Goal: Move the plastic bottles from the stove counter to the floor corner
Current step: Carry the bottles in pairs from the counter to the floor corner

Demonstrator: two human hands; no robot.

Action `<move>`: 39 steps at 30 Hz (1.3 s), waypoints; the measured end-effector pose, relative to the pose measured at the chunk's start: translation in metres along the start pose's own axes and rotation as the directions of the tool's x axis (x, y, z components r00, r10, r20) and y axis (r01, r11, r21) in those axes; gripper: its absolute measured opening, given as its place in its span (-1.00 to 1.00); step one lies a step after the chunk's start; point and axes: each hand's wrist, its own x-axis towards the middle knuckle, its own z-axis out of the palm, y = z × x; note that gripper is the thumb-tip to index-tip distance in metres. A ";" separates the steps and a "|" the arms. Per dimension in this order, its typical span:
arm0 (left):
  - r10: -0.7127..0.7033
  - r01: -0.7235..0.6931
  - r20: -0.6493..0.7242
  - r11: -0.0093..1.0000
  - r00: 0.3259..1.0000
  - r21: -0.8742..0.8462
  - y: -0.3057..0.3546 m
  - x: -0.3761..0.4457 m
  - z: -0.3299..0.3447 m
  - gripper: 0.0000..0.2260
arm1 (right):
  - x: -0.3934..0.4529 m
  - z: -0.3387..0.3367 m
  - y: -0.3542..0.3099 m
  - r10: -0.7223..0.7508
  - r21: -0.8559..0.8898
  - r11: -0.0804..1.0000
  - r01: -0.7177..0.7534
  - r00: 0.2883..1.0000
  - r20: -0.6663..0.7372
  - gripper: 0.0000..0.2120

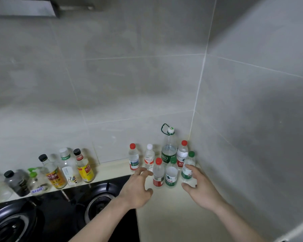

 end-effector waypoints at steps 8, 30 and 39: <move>-0.150 0.150 0.009 0.988 0.989 0.024 0.032 0.078 0.031 -0.28 | 0.082 -0.007 0.039 0.039 -0.140 0.990 -0.014 0.983 0.178 -0.30; -0.260 0.261 -0.038 0.927 0.965 0.269 0.028 0.125 0.080 -0.48 | 0.146 0.042 0.071 -0.031 -0.374 0.921 0.114 0.975 0.221 -0.62; -0.315 0.327 -0.108 0.936 0.943 0.130 0.032 0.099 0.097 -0.63 | 0.134 0.015 0.082 0.009 -0.400 0.911 0.097 0.967 0.254 -0.75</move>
